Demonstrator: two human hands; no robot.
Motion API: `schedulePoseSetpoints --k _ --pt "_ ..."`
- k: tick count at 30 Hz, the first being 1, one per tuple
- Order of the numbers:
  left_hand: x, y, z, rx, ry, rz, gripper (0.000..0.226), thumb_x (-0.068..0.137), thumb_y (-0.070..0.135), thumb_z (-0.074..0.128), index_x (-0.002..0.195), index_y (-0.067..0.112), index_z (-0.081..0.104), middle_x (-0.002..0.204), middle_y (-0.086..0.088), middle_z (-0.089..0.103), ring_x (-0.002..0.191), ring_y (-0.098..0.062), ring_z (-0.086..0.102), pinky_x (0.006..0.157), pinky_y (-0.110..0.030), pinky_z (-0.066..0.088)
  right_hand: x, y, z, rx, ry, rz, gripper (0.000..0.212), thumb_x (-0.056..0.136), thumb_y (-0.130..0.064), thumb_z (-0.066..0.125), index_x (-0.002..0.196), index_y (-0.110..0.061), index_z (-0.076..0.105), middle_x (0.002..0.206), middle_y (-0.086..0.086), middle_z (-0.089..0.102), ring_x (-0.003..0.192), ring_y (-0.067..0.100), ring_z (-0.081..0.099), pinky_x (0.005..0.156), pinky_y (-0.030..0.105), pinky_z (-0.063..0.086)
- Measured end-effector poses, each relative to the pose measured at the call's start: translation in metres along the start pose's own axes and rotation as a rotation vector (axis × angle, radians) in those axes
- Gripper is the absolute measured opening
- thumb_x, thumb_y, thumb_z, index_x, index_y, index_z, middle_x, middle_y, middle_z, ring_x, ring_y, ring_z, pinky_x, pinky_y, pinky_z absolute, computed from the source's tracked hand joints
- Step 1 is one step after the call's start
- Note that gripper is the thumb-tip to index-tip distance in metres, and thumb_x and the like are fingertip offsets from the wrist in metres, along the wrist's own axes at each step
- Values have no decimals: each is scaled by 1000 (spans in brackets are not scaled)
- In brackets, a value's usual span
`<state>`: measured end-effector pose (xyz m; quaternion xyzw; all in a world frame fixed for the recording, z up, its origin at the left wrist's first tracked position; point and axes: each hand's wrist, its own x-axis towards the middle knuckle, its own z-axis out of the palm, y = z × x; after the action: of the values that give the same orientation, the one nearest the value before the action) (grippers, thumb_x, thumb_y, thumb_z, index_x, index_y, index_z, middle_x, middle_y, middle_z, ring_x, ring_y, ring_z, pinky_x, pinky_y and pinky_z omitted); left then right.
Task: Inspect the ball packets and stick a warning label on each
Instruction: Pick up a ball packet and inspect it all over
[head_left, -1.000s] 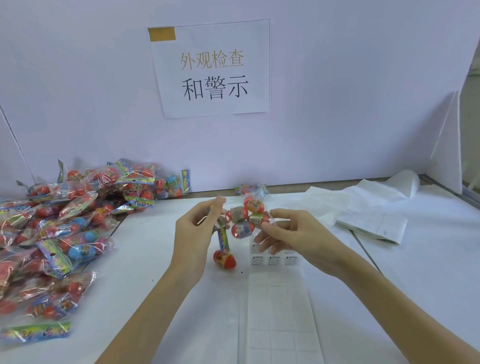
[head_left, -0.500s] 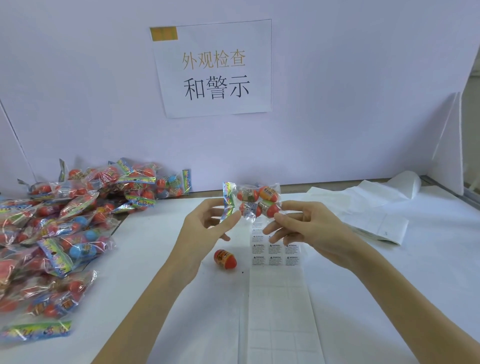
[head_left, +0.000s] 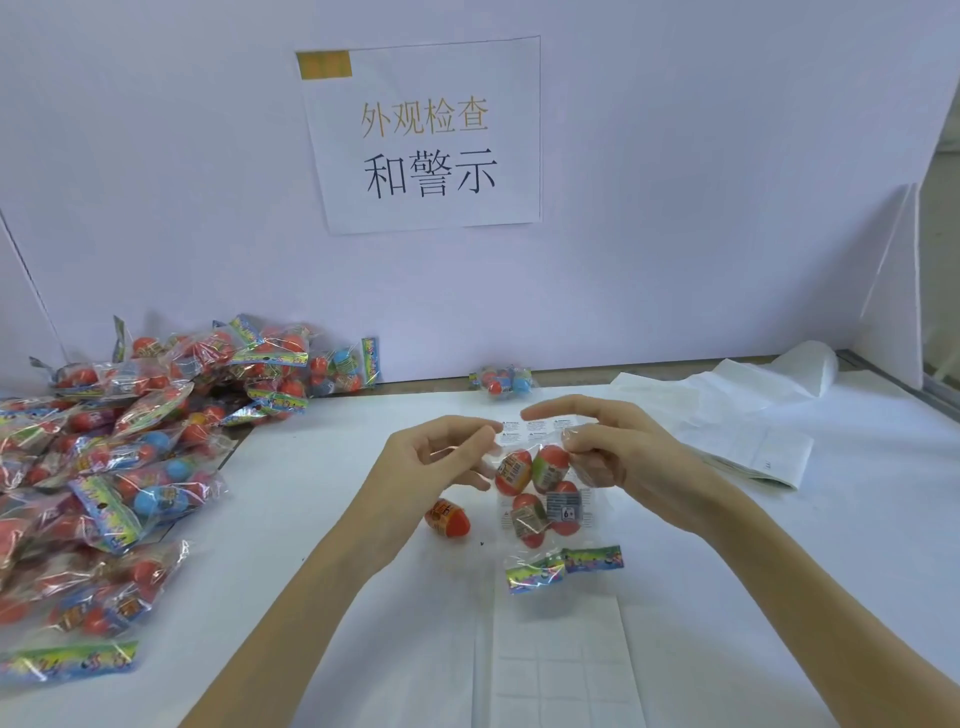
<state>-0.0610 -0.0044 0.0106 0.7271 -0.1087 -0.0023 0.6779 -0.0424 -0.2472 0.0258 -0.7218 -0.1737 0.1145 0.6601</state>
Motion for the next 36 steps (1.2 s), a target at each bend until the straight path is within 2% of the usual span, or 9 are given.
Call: schedulePoseSetpoints --k 5,11,14,18,21,24,30,33,36 --pt "1 -2 0 47 72 40 16 91 8 77 95 22 83 86 -5 78 73 -11 68 73 -16 54 0 -1 -2 28 -34 -13 40 101 4 47 123 -16 74 62 -1 34 60 17 27 58 28 24" --pt "0 1 -1 38 212 111 16 92 7 77 94 22 81 79 -2 76 67 -9 65 67 -14 52 1 3 3 -35 -13 -13 35 103 0 49 123 -16 72 65 4 53 60 18 41 56 23 39" --pt "-2 1 -1 -11 261 171 15 92 5 76 94 20 81 85 -2 78 75 -12 70 73 -16 54 0 2 6 -56 39 19 22 108 -27 53 120 -21 71 68 11 62 59 23 50 54 28 39" --pt "-3 6 0 -57 211 242 16 88 4 79 91 20 81 94 -4 79 87 -15 74 81 -17 55 -2 -3 9 83 10 90 55 102 -62 43 125 -18 67 98 20 78 77 33 74 58 25 51" --pt "-5 8 1 -38 63 215 10 88 16 80 95 22 82 98 -2 80 90 -13 75 82 -16 54 -1 2 11 132 25 11 43 107 -43 51 125 -9 69 112 20 77 105 38 74 78 28 60" --pt "-4 7 0 -24 165 217 10 91 20 77 98 25 82 91 3 78 82 -9 69 77 -14 52 1 5 11 197 -17 13 27 105 -20 56 124 -9 71 116 22 75 110 37 73 85 31 61" --pt "3 2 -5 68 263 6 36 86 52 73 119 39 72 116 14 71 103 -7 67 81 -13 46 2 7 22 197 -113 33 47 104 -50 50 108 -10 75 100 18 71 90 29 69 82 35 59" --pt "5 -3 -1 22 96 -112 44 84 56 72 117 27 76 112 3 78 105 -20 72 95 -30 52 1 11 24 27 -122 -62 20 104 -32 63 112 -15 70 93 12 71 87 28 68 84 38 59" --pt "3 -4 1 -28 124 -71 25 91 42 74 99 19 81 99 -6 80 90 -23 75 82 -29 55 -1 9 24 -40 -92 -77 44 98 -28 72 138 -41 58 104 10 79 99 30 76 91 33 60"
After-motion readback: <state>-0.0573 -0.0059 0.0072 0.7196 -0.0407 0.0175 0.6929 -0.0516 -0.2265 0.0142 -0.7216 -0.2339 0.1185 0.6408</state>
